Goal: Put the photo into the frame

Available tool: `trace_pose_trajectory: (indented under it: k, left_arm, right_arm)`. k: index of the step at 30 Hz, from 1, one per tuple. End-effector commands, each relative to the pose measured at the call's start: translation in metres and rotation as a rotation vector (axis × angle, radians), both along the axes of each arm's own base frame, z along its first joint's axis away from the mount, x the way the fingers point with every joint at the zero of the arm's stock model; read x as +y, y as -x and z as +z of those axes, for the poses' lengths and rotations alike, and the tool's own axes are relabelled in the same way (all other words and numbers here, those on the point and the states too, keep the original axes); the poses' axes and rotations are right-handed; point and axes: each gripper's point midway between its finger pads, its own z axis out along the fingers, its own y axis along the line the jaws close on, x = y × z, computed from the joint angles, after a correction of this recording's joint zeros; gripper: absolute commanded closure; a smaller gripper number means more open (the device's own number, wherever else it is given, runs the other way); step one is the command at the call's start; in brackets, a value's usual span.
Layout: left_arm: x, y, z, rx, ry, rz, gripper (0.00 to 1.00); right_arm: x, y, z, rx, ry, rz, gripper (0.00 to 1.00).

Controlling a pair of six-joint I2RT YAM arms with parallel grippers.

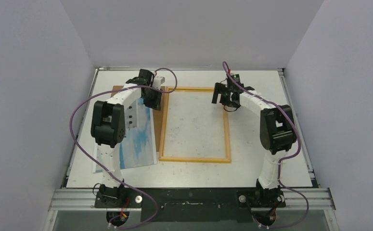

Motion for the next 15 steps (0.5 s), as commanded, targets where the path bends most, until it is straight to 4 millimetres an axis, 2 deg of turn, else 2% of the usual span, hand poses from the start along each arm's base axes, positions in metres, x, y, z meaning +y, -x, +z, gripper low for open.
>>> trace_pose_trajectory:
  k: [1, 7, 15]
  left_arm:
    - [0.0, -0.012, -0.009, -0.009, -0.024, -0.011, 0.78]
    - [-0.005, -0.012, -0.016, 0.001, -0.024, -0.023, 0.78]
    - [-0.017, -0.011, -0.02, 0.008, -0.022, -0.042, 0.79]
  right_arm:
    - [0.006, -0.024, 0.014, -0.06, -0.059, 0.007, 0.09]
    - [0.012, -0.023, -0.002, -0.027, -0.091, 0.027, 0.08]
    - [0.012, -0.019, -0.002, -0.019, -0.099, 0.026, 0.08]
